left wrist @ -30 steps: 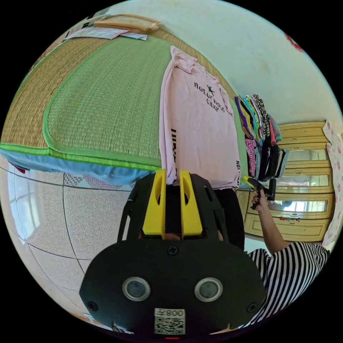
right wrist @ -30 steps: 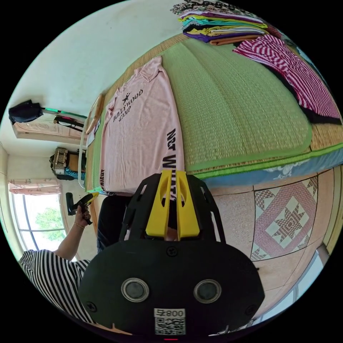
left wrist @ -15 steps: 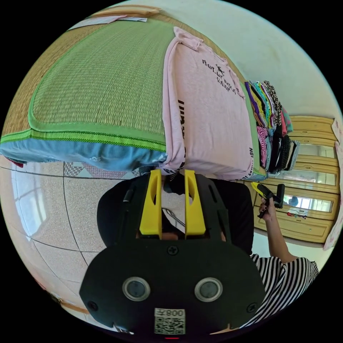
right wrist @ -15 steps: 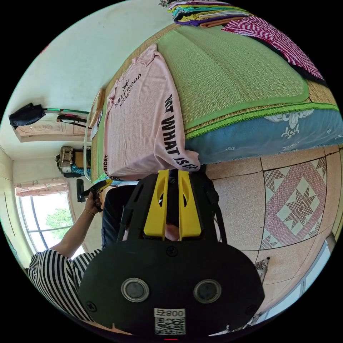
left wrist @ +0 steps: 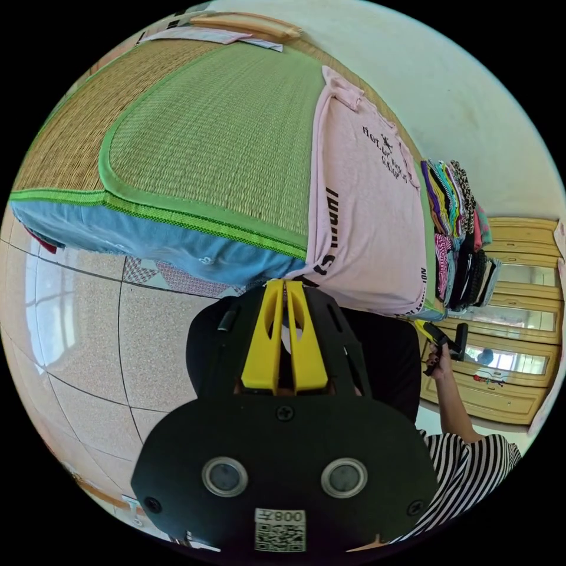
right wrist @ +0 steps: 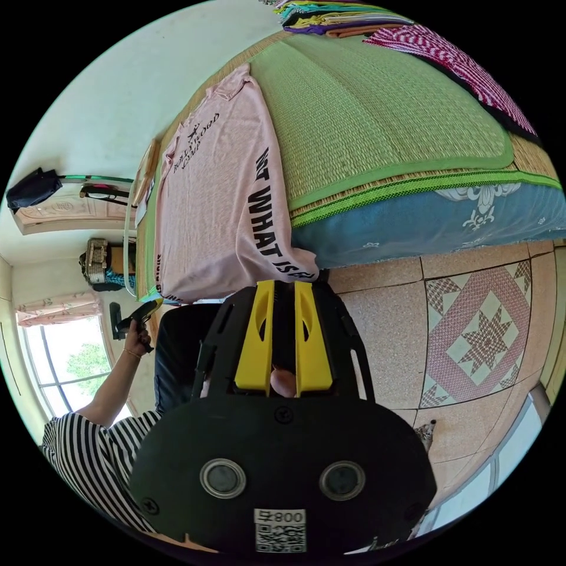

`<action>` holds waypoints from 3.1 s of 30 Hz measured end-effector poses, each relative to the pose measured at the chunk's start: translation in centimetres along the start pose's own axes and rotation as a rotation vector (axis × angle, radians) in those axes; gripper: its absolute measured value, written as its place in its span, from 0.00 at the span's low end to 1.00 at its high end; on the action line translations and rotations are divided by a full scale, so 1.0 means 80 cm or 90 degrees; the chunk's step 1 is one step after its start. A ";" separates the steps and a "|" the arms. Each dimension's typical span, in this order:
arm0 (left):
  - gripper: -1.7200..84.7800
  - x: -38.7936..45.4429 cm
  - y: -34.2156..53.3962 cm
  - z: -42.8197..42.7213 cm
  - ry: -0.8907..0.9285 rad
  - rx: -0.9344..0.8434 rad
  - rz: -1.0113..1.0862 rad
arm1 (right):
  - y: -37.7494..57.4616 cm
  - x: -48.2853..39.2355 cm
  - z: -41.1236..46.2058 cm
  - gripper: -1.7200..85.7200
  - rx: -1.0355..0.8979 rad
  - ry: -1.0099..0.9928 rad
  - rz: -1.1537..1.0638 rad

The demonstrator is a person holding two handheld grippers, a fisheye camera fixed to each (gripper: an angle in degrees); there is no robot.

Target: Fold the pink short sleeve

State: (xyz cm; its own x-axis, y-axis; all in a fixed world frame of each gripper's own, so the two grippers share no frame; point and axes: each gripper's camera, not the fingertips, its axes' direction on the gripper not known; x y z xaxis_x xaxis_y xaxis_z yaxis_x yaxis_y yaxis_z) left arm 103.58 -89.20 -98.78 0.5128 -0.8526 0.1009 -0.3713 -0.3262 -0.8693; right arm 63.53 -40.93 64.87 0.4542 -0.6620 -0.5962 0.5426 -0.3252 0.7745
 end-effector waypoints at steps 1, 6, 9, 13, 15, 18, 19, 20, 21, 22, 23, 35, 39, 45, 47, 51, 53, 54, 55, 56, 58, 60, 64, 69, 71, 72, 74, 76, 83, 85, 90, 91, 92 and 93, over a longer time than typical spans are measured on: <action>0.05 0.005 0.004 0.004 -0.008 0.000 0.001 | 0.001 -0.002 0.002 0.10 -0.002 0.010 0.000; 0.11 0.028 0.012 0.032 -0.016 -0.044 0.022 | 0.003 -0.010 0.013 0.11 -0.013 0.035 -0.009; 0.12 0.040 0.010 0.044 -0.022 -0.068 0.025 | 0.006 -0.013 0.016 0.11 -0.011 0.044 -0.011; 0.12 0.054 -0.001 0.057 -0.041 -0.088 0.024 | 0.006 -0.026 0.026 0.11 -0.022 0.071 -0.036; 0.12 0.063 -0.006 0.063 -0.050 -0.099 0.027 | 0.005 -0.037 0.026 0.12 -0.017 0.087 -0.057; 0.12 0.080 -0.012 0.070 -0.056 -0.115 0.042 | 0.004 -0.059 0.021 0.12 0.009 0.109 -0.092; 0.11 0.088 -0.013 0.074 -0.057 -0.121 0.050 | 0.004 -0.068 0.021 0.12 0.014 0.117 -0.107; 0.11 0.091 -0.014 0.075 -0.057 -0.123 0.054 | 0.003 -0.076 0.023 0.12 0.014 0.124 -0.125; 0.11 0.098 -0.015 0.079 -0.058 -0.129 0.059 | 0.002 -0.080 0.026 0.12 0.010 0.126 -0.134; 0.10 0.104 -0.016 0.082 -0.059 -0.134 0.060 | -0.002 -0.086 0.035 0.11 -0.006 0.131 -0.149; 0.10 0.106 -0.016 0.083 -0.059 -0.135 0.059 | -0.007 -0.089 0.045 0.11 -0.025 0.138 -0.159; 0.06 0.134 0.009 0.059 -0.025 -0.122 0.086 | -0.009 -0.097 0.033 0.09 -0.114 0.044 -0.227; 0.09 0.123 0.021 0.062 -0.013 -0.127 0.053 | -0.011 -0.080 0.036 0.12 -0.105 0.042 -0.187; 0.10 0.125 0.023 0.072 -0.053 -0.160 0.055 | -0.015 -0.085 0.054 0.14 -0.100 0.065 -0.197; 0.10 0.128 0.020 0.074 -0.065 -0.165 0.060 | -0.019 -0.092 0.061 0.14 -0.102 0.067 -0.213; 0.10 0.130 0.010 0.077 -0.084 -0.165 0.059 | -0.028 -0.099 0.083 0.13 -0.131 0.079 -0.226; 0.10 0.129 0.006 0.078 -0.087 -0.162 0.058 | -0.034 -0.099 0.087 0.12 -0.129 0.068 -0.224; 0.10 0.129 0.005 0.080 -0.092 -0.165 0.061 | -0.036 -0.098 0.088 0.12 -0.128 0.066 -0.224; 0.09 0.127 0.004 0.083 -0.100 -0.171 0.064 | -0.038 -0.097 0.089 0.11 -0.127 0.063 -0.224; 0.09 0.127 0.005 0.084 -0.104 -0.174 0.066 | -0.041 -0.095 0.089 0.10 -0.128 0.061 -0.223; 0.07 0.120 0.009 0.085 -0.115 -0.177 0.071 | -0.044 -0.092 0.088 0.09 -0.129 0.064 -0.221; 0.06 0.113 0.017 0.084 -0.110 -0.177 0.078 | -0.044 -0.088 0.087 0.07 -0.132 0.071 -0.222; 0.05 0.092 0.040 0.076 -0.092 -0.175 0.091 | -0.041 -0.074 0.076 0.03 -0.132 0.056 -0.228; 0.04 0.061 0.079 0.058 -0.058 -0.168 0.118 | -0.029 -0.057 0.052 0.02 -0.148 0.009 -0.249; 0.04 0.047 0.096 0.047 -0.037 -0.160 0.128 | -0.021 -0.047 0.030 0.02 -0.147 -0.021 -0.261; 0.04 0.037 0.108 0.037 -0.020 -0.147 0.135 | -0.019 -0.044 0.024 0.02 -0.146 -0.026 -0.263; 0.04 0.022 0.124 0.020 0.018 -0.123 0.140 | -0.011 -0.030 -0.001 0.03 -0.140 -0.061 -0.267; 0.04 0.001 0.144 -0.003 0.055 -0.089 0.149 | -0.006 -0.019 -0.021 0.03 -0.132 -0.090 -0.270; 0.04 -0.049 0.202 -0.047 0.131 -0.035 0.194 | 0.029 0.016 -0.097 0.03 -0.079 -0.179 -0.281; 0.04 -0.068 0.225 -0.059 0.159 -0.015 0.205 | 0.041 0.021 -0.114 0.03 -0.066 -0.192 -0.288; 0.04 -0.107 0.279 -0.084 0.196 0.024 0.235 | 0.078 0.032 -0.159 0.03 -0.041 -0.212 -0.312; 0.04 -0.119 0.292 -0.089 0.204 0.032 0.241 | 0.089 0.035 -0.170 0.03 -0.034 -0.217 -0.317; 0.04 -0.124 0.300 -0.091 0.208 0.036 0.243 | 0.100 0.039 -0.180 0.03 -0.027 -0.222 -0.322; 0.04 -0.137 0.314 -0.096 0.216 0.046 0.247 | 0.106 0.042 -0.185 0.03 -0.024 -0.224 -0.324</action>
State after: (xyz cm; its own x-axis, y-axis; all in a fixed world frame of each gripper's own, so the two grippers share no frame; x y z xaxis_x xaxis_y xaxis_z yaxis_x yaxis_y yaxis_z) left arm 82.72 -91.20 -118.05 0.0645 -0.9935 -0.0943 -0.4244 0.0582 -0.9036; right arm 80.15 -35.88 66.34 -0.1253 -0.6153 -0.7783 0.6578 -0.6388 0.3991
